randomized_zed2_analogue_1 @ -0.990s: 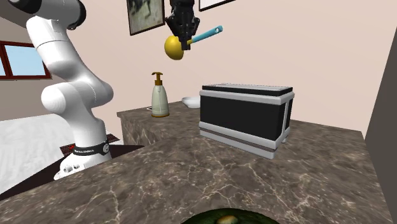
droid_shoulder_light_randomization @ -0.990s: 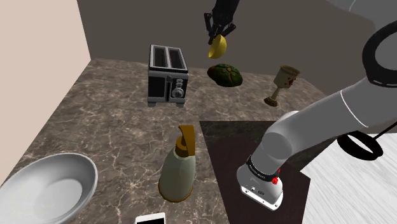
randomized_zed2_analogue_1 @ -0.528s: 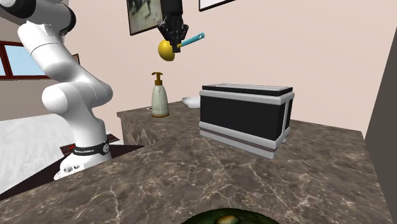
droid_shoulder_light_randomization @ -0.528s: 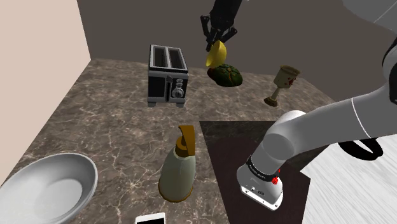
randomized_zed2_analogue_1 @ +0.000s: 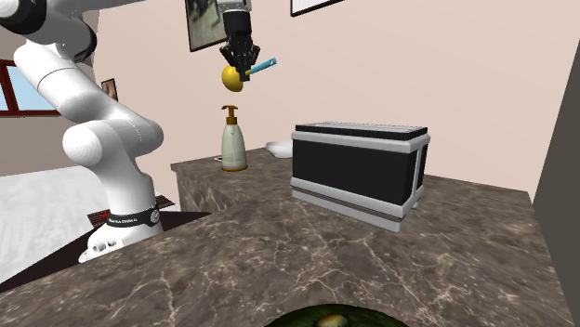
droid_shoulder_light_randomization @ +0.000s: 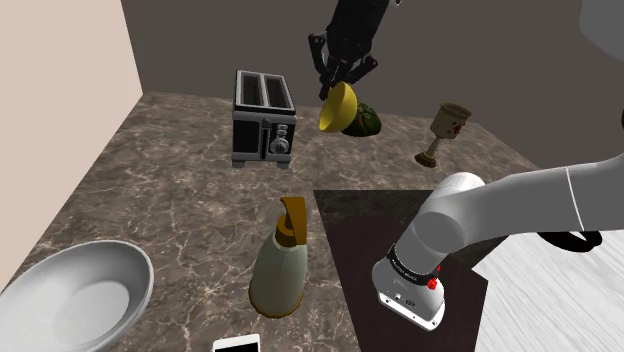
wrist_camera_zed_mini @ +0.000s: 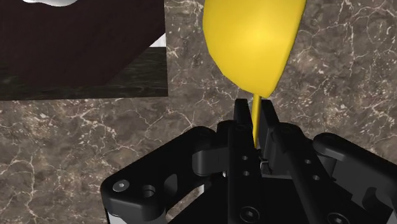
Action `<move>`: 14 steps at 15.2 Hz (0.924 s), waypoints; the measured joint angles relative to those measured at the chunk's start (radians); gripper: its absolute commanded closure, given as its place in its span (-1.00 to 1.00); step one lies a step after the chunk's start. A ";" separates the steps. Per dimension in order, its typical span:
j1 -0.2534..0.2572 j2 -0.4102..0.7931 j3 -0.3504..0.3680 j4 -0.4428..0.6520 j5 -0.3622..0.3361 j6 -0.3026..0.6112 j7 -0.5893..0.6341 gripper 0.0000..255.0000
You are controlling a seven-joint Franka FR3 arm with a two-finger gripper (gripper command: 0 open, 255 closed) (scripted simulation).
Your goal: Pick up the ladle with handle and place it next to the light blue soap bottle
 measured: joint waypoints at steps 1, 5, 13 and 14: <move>0.006 -0.018 0.015 -0.014 0.012 0.001 0.018 1.00; 0.013 -0.042 0.037 -0.078 0.029 0.045 0.025 1.00; 0.020 -0.076 0.056 -0.203 0.047 0.136 0.006 1.00; 0.021 -0.079 0.058 -0.218 0.050 0.146 0.004 1.00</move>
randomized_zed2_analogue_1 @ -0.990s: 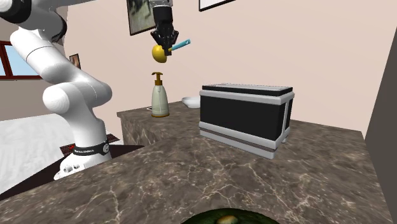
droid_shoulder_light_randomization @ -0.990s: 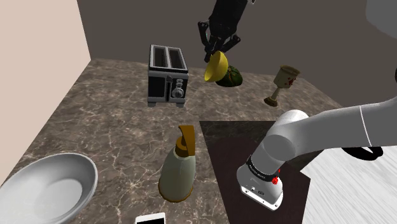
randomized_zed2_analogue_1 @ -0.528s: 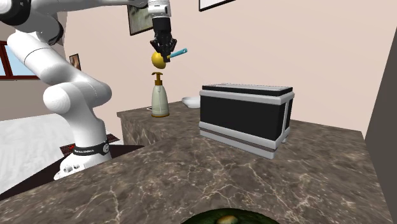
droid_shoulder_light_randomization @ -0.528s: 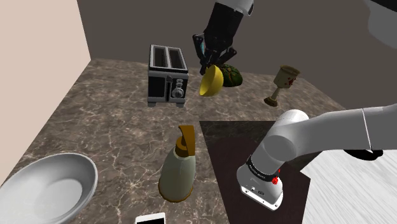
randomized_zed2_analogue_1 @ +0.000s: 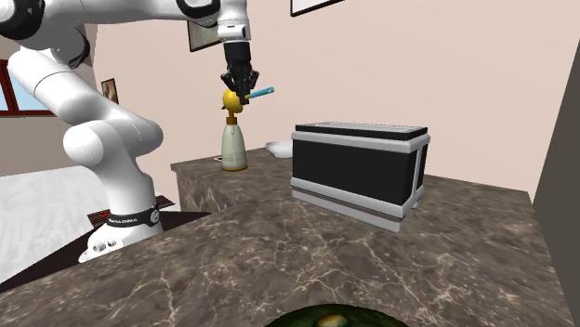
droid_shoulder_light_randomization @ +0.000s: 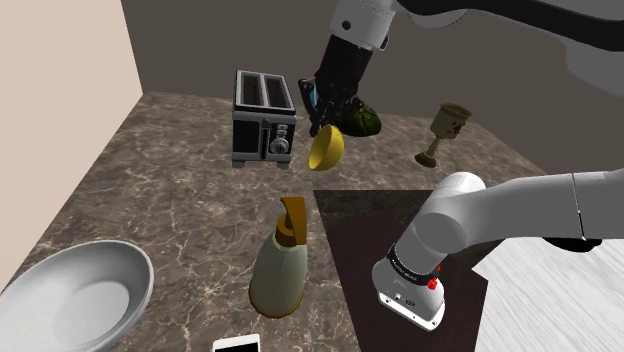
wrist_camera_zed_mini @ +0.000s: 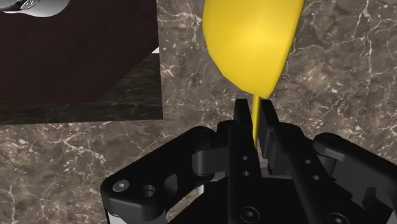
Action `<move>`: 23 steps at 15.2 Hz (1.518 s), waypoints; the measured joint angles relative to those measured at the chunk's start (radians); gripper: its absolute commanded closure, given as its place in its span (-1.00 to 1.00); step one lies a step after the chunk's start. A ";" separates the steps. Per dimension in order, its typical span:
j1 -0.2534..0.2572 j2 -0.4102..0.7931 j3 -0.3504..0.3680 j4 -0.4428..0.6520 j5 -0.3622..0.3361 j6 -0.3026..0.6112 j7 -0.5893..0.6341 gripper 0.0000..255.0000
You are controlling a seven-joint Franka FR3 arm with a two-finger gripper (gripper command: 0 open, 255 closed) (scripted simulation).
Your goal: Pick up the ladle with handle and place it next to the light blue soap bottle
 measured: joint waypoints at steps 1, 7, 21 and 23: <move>0.002 -0.006 0.003 -0.017 0.003 0.011 -0.002 1.00; 0.008 -0.026 0.017 -0.107 0.019 0.080 -0.018 1.00; 0.027 -0.036 0.063 -0.297 0.070 0.256 -0.054 1.00; 0.030 -0.030 0.071 -0.318 0.079 0.283 -0.059 1.00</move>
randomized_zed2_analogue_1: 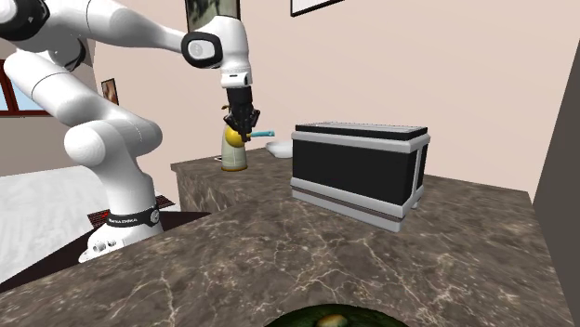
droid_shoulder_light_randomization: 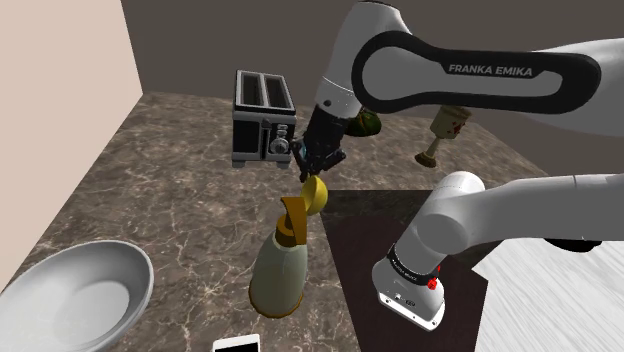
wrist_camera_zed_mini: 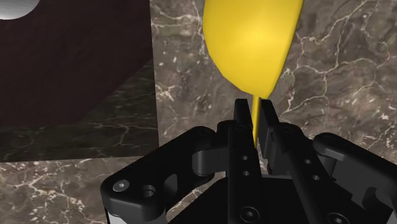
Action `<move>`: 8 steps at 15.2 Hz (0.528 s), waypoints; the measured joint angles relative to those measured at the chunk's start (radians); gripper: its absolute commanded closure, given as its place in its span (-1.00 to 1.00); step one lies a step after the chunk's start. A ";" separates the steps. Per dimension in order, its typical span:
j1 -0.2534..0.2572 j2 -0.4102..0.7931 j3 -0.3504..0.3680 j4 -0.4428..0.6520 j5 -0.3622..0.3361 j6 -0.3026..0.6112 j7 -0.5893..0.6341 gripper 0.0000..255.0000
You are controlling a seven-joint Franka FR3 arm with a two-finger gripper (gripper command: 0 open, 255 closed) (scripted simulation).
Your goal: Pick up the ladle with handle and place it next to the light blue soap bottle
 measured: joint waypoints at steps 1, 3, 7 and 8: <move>0.002 0.001 0.004 -0.014 0.005 0.015 -0.004 1.00; 0.006 0.006 0.012 -0.037 0.015 0.042 -0.008 1.00; 0.014 0.015 0.028 -0.087 0.036 0.100 -0.020 1.00; 0.014 0.022 0.031 -0.094 0.039 0.114 -0.024 1.00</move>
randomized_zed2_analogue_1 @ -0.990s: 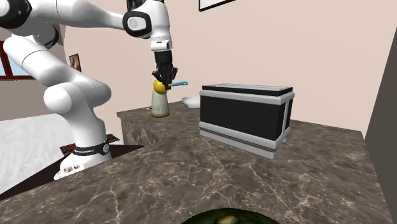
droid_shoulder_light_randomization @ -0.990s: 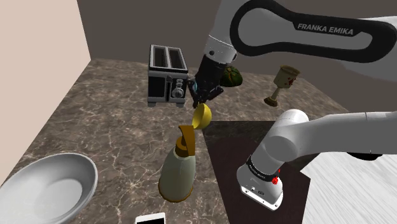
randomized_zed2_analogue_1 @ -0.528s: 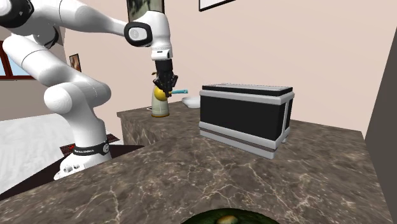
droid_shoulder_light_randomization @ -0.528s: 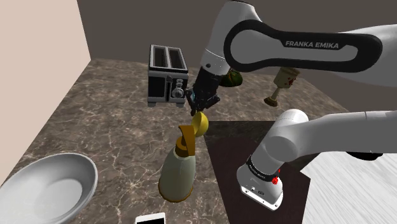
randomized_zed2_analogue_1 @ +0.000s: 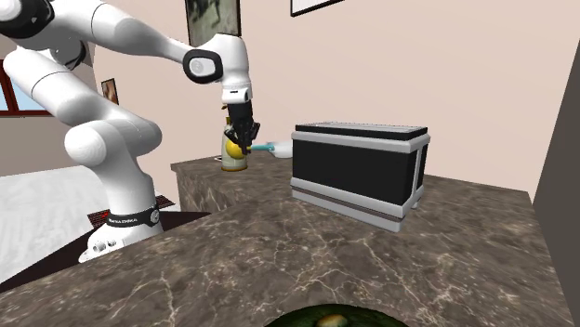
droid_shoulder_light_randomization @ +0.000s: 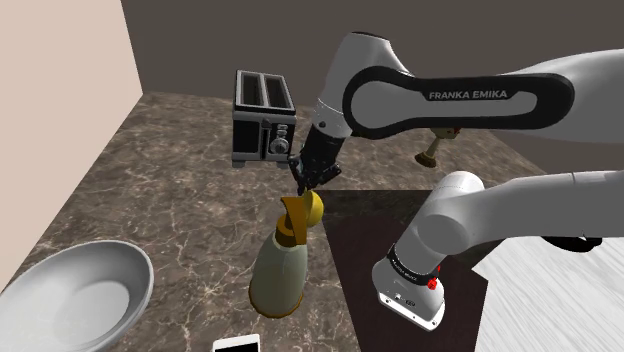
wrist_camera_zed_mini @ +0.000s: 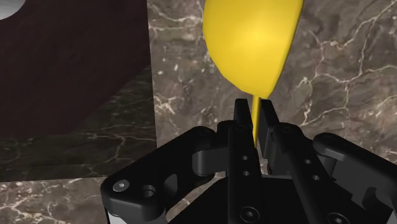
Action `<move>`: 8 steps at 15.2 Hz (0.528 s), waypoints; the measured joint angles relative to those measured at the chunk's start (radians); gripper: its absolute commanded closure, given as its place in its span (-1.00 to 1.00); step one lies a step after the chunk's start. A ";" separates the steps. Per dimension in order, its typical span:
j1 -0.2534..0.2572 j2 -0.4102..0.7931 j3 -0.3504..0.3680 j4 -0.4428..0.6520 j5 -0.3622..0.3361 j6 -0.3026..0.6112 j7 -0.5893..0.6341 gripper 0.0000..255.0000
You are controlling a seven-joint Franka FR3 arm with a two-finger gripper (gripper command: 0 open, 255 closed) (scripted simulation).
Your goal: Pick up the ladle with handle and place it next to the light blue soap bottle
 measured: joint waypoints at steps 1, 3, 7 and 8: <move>0.004 0.003 0.007 -0.012 0.008 0.016 0.000 1.00; 0.007 0.018 0.017 -0.032 0.020 0.050 -0.007 1.00; 0.014 0.043 0.032 -0.070 0.041 0.111 -0.023 1.00; 0.014 0.054 0.035 -0.078 0.046 0.128 -0.028 1.00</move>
